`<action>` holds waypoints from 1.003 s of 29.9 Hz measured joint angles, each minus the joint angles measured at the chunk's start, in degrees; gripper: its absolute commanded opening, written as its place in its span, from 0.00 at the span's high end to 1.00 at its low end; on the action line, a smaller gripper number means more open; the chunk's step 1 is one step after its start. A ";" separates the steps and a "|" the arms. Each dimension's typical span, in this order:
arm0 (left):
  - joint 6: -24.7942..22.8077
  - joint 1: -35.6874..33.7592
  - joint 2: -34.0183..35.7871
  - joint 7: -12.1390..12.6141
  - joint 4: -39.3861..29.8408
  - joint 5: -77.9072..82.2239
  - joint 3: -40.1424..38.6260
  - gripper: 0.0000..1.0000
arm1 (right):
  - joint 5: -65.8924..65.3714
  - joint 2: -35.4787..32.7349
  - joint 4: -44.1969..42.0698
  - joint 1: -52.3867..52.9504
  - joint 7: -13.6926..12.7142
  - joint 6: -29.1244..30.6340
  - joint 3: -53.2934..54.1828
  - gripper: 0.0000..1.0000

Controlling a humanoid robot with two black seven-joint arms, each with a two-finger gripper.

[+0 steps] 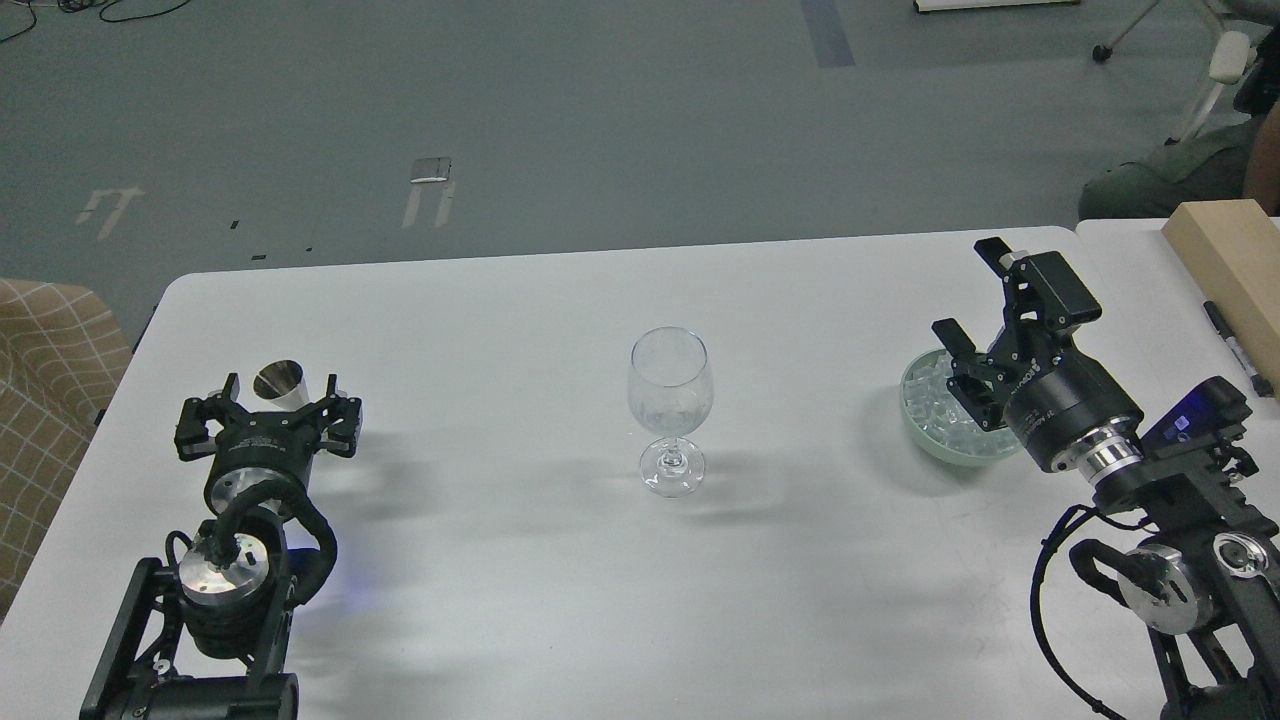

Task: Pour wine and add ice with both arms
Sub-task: 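Lower the jigger onto the table with the left gripper, then open the left gripper, release the jigger and raise both grippers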

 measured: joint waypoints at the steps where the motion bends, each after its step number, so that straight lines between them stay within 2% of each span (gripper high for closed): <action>1: 0.00 0.00 0.00 0.00 0.00 0.00 -0.04 0.04 | 0.01 0.00 0.01 0.04 0.00 0.00 0.00 0.00; 8: 0.00 -0.52 0.00 0.43 -1.84 0.04 -0.16 0.04 | 0.08 0.05 0.30 0.17 0.00 0.00 0.00 0.00; 14: 0.35 -1.29 1.97 0.85 -6.11 0.09 -0.55 0.04 | 0.09 0.09 0.86 0.11 0.00 0.00 0.07 0.00; 18: -0.02 -2.27 6.87 1.01 -6.87 0.12 -0.63 0.04 | 0.11 0.09 1.37 0.10 0.00 0.00 0.16 0.00; 21: -1.60 -3.28 12.20 2.11 -6.97 0.18 -0.64 0.04 | 0.16 0.09 1.48 0.15 0.00 0.00 0.23 0.00; 24: -6.26 -3.88 17.95 3.54 -7.04 0.67 -0.44 0.04 | 0.20 0.09 1.73 0.23 0.02 0.00 0.28 0.00; 30: -22.00 -5.13 30.56 4.30 -6.90 7.01 0.06 0.04 | 0.27 0.01 3.06 0.43 0.06 0.04 0.56 0.00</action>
